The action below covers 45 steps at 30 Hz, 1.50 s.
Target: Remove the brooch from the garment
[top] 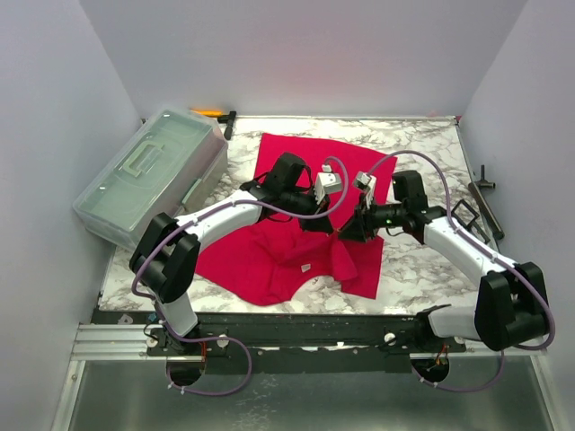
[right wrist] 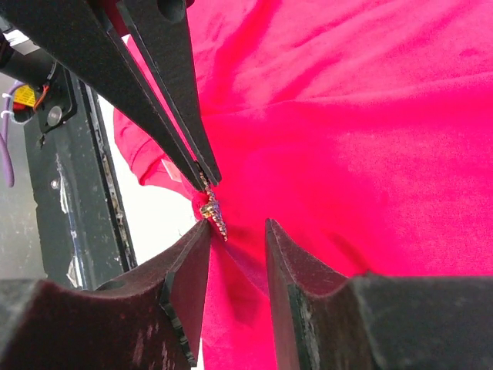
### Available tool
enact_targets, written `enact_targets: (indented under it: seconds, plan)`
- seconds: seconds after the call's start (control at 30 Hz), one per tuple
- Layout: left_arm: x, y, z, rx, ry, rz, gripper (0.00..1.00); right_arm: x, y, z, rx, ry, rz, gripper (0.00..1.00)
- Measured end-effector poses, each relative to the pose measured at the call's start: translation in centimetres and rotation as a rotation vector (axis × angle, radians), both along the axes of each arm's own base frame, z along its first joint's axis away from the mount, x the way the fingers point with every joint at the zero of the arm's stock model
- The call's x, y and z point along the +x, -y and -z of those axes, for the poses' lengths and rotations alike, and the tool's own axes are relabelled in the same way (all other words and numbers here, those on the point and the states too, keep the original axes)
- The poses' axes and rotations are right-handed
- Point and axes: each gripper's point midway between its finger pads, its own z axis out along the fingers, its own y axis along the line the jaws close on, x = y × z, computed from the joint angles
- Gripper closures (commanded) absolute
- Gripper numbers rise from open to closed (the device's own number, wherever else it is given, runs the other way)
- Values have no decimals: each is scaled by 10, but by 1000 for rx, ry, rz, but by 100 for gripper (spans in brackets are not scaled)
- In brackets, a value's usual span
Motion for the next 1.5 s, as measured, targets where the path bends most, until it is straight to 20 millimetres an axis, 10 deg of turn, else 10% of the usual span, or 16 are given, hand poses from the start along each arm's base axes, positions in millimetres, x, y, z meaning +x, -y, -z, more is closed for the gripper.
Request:
enact_targets:
  seconds: [0.27, 0.6, 0.97, 1.17, 1.5]
  plan:
    - [-4, 0, -1, -14, -4, 28, 100, -5, -1, 1, 16, 24, -19, 77]
    - [-7, 0, 0, -14, -11, 36, 100, -7, -1, -3, 20, 73, -49, 66]
    - [-11, 2, 3, -1, -14, 49, 100, -16, -4, 1, 26, 48, -107, 100]
    - [-9, 2, 2, 11, -17, 42, 48, -17, -5, 1, 33, 48, -106, 99]
    - [25, -30, 4, -21, -88, -104, 54, -9, -9, -4, 106, 46, 15, 99]
